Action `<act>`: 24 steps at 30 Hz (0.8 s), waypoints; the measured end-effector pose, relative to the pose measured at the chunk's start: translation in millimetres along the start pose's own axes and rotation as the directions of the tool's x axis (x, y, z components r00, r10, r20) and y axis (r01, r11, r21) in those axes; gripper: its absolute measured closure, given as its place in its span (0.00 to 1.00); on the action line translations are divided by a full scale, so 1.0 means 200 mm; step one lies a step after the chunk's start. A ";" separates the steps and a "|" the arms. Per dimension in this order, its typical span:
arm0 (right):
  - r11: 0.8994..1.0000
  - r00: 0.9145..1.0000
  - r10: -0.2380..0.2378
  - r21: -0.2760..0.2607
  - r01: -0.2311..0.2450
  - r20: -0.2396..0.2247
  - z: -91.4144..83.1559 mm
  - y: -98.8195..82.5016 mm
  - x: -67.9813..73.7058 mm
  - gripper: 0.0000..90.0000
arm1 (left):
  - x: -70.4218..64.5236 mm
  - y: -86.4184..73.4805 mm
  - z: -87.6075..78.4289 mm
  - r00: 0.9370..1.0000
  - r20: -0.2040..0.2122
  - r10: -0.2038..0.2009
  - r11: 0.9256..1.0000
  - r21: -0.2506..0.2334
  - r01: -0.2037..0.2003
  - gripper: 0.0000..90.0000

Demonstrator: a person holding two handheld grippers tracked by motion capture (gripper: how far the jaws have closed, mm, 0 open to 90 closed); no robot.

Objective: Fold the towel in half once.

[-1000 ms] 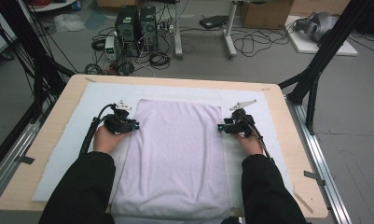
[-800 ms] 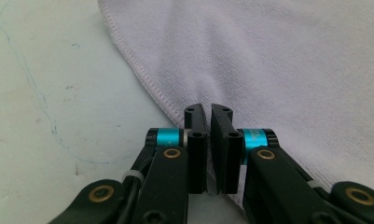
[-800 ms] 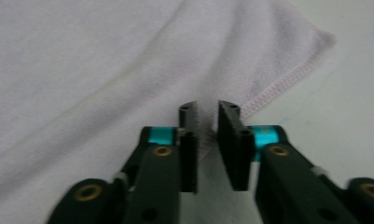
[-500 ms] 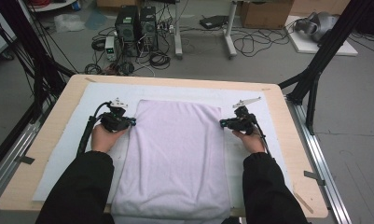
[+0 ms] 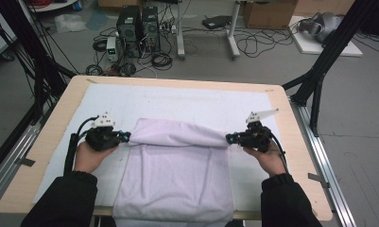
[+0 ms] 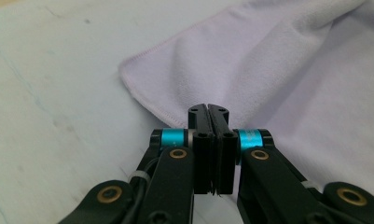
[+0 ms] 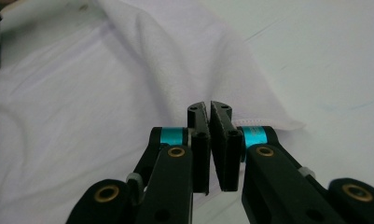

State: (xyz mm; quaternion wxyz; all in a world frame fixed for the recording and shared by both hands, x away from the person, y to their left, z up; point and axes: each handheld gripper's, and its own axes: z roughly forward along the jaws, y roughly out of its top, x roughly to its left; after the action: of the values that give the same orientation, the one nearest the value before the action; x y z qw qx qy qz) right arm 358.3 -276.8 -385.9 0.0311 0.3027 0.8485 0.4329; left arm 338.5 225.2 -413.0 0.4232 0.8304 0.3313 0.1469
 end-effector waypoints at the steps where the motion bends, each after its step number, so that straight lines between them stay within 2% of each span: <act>1: 1.000 1.000 -0.006 0.007 0.006 -0.001 0.00 -0.03 0.03 0.96 | -0.02 -0.04 -0.01 1.000 0.013 -0.001 1.000 -0.008 0.001 0.98; 2: 1.000 1.000 0.001 0.022 -0.001 -0.016 0.00 -0.06 0.05 0.96 | -0.05 -0.08 -0.02 1.000 0.024 0.004 1.000 0.004 -0.004 0.98; 4: 0.999 1.000 -0.014 0.050 0.015 -0.026 0.02 -0.12 0.09 0.96 | -0.08 -0.13 -0.02 0.999 0.036 0.005 1.000 0.010 -0.006 0.97; 5: 0.997 0.999 0.004 0.073 -0.002 -0.034 0.03 -0.15 0.09 0.96 | -0.08 -0.15 -0.02 0.999 0.043 0.006 1.000 0.016 -0.006 0.96; 6: 0.996 0.999 0.011 0.092 -0.006 -0.050 0.04 -0.18 0.08 0.92 | -0.08 -0.16 -0.03 0.999 0.047 0.000 1.000 0.023 -0.002 0.91; 7: 0.995 0.997 0.025 0.100 -0.018 -0.072 0.05 -0.20 0.07 0.82 | -0.07 -0.16 -0.03 0.999 0.050 -0.004 1.000 0.030 0.002 0.84; 8: 0.995 0.996 0.039 0.094 -0.031 -0.077 0.04 -0.21 0.06 0.75 | -0.06 -0.15 -0.04 0.999 0.042 -0.007 1.000 0.030 0.005 0.78; 10: 0.997 0.995 0.068 0.041 -0.065 -0.077 0.02 -0.20 0.03 0.68 | -0.03 -0.11 -0.05 0.999 0.039 -0.015 1.000 0.018 0.014 0.73; 14: 0.996 0.996 0.089 -0.007 -0.089 -0.016 0.01 -0.11 -0.04 0.60 | 0.03 0.01 -0.03 1.000 0.012 -0.028 1.000 -0.012 0.028 0.70; 16: 0.996 0.995 0.090 -0.004 -0.090 0.044 0.04 -0.06 -0.09 0.57 | 0.06 0.05 0.00 0.999 -0.007 -0.042 0.999 -0.029 0.042 0.70; 18: 0.994 0.992 0.109 -0.010 -0.109 0.068 0.08 -0.04 -0.13 0.56 | 0.09 0.08 0.05 0.998 -0.033 -0.057 0.998 -0.030 0.056 0.69; 19: 0.993 0.990 0.119 -0.006 -0.119 0.074 0.11 -0.03 -0.16 0.55 | 0.11 0.09 0.09 0.997 -0.026 -0.078 0.997 -0.031 0.077 0.69; 21: 0.994 0.988 0.111 0.014 -0.113 0.105 0.17 -0.03 -0.19 0.53 | 0.13 0.08 0.14 0.996 -0.038 -0.085 0.996 -0.022 0.084 0.69; 24: 0.990 0.985 0.135 0.034 -0.140 0.106 0.21 -0.05 -0.22 0.53 | 0.15 0.05 0.22 0.994 -0.059 -0.091 0.995 0.041 0.094 0.69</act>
State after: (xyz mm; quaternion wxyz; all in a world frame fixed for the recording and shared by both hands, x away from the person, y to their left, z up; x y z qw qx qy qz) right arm 402.5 -275.0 -429.1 0.0390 0.3832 0.8317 0.4000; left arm 388.6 214.6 -433.0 0.4015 0.8186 0.3847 0.1436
